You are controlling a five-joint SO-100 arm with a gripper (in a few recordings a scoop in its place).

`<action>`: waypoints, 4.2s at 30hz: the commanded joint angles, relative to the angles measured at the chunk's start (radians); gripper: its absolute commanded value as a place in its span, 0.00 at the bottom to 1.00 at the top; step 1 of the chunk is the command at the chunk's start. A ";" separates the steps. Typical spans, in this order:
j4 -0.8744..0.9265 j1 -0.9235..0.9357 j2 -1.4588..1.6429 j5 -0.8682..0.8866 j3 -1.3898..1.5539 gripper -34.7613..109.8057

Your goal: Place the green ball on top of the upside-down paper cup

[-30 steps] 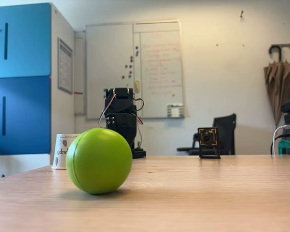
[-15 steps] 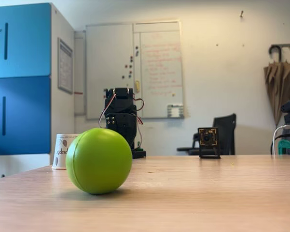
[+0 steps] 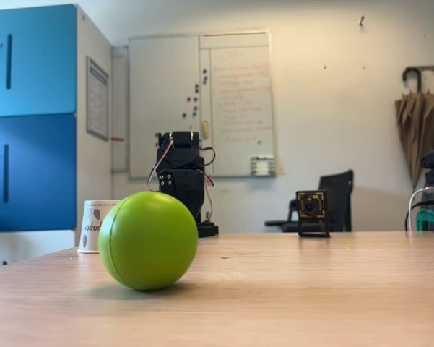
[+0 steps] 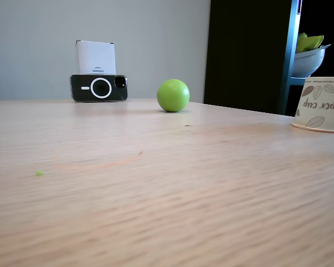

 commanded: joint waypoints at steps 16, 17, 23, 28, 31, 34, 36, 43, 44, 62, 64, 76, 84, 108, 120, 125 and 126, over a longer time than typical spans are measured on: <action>0.011 0.000 0.002 -0.006 -0.005 0.24; 0.011 0.000 0.002 -0.006 -0.005 0.24; 0.011 0.000 0.002 -0.006 -0.005 0.24; 0.011 0.000 0.002 -0.006 -0.005 0.24; 0.011 0.000 0.002 -0.006 -0.005 0.24; 0.011 0.000 0.002 -0.006 -0.005 0.24; 0.011 0.000 0.002 -0.006 -0.005 0.24; 0.011 -0.005 -0.002 -0.006 -0.005 0.24; 0.009 -0.006 -0.003 -0.006 -0.005 0.24; 0.031 -0.017 -0.554 0.006 -0.614 0.25; 0.037 -0.017 -0.684 -0.005 -0.747 0.26; 0.026 -0.041 -1.431 -0.074 -1.479 0.35; 0.028 -0.072 -1.934 -0.069 -2.031 0.42; -0.135 -0.098 -2.539 0.052 -2.737 0.53; -0.310 -0.095 -2.668 0.172 -2.767 0.55; -0.342 -0.100 -2.718 0.195 -2.772 0.55; -0.348 -0.100 -2.727 0.198 -2.772 0.55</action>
